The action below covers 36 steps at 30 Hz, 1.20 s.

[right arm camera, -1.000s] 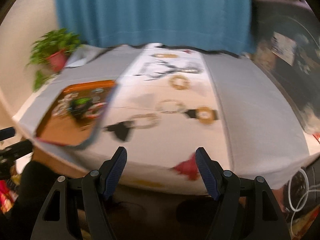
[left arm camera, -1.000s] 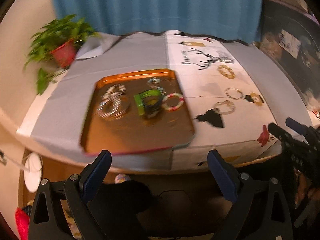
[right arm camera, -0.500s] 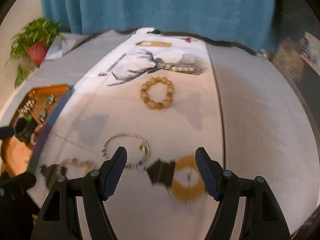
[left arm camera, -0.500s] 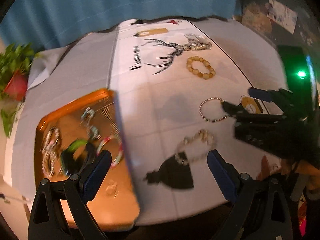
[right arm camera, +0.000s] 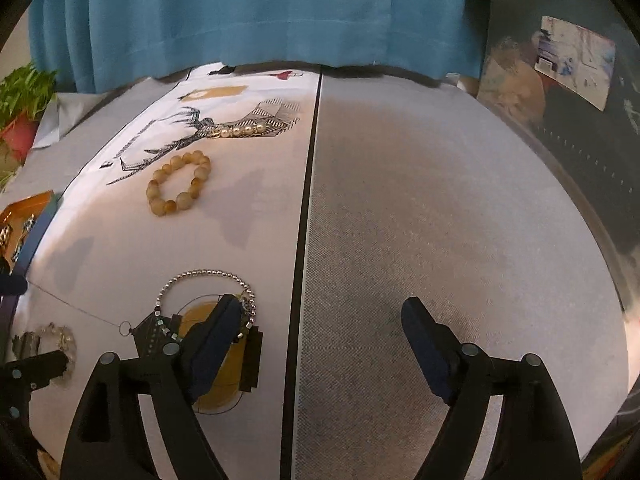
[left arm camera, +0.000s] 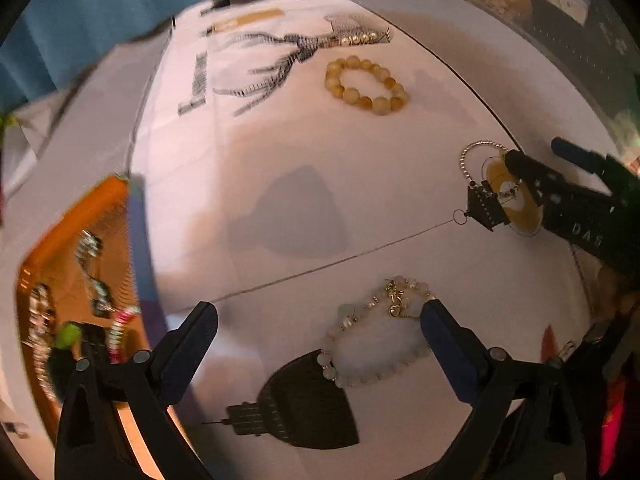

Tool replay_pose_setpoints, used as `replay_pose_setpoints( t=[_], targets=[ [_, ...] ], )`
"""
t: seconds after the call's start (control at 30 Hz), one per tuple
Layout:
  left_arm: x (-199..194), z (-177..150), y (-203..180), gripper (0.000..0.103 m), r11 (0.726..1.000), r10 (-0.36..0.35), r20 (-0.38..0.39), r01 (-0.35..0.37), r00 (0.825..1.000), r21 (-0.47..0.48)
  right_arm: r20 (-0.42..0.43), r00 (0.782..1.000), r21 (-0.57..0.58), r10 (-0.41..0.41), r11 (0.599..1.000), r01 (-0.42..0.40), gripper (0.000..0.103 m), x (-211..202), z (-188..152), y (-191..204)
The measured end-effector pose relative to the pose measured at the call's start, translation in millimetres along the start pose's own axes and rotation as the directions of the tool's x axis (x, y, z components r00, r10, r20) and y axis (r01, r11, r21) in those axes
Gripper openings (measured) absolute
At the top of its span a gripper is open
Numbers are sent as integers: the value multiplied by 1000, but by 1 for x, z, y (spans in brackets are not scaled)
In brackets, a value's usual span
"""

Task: Organize jewelry
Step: 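Move both tools to the mat toward the pearl and silver beaded bracelets, then grasp the pearl bracelet with gold charm with the left tool while the right tool grasps the silver ball-chain bracelet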

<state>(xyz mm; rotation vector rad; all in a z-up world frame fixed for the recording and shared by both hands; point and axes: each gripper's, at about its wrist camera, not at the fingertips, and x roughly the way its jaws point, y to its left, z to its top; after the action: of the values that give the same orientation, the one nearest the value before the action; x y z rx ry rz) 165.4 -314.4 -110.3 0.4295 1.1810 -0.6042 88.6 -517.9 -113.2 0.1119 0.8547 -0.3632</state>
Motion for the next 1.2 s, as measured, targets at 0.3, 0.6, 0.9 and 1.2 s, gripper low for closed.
replay_pose_setpoints(
  t=[0.3,0.6,0.9,1.2],
  targets=[
    [-18,-9,-22,6,991,-71,41,66,997,113,60,992,-97,107,990,-101,19,-9,-10,22],
    [-64,-18,-3,0,994,-108,127,107,986,21,90,994,12,65,998,-67,5,-41,1,11],
    [-77,-32,5,6,987,-160,158,158,974,21,147,987,30,60,997,-65,2,-86,10,8],
    [-35,-37,-3,49,995,-92,68,90,993,32,-1,1000,170,-10,985,10,8,-52,-32,-33]
  ],
)
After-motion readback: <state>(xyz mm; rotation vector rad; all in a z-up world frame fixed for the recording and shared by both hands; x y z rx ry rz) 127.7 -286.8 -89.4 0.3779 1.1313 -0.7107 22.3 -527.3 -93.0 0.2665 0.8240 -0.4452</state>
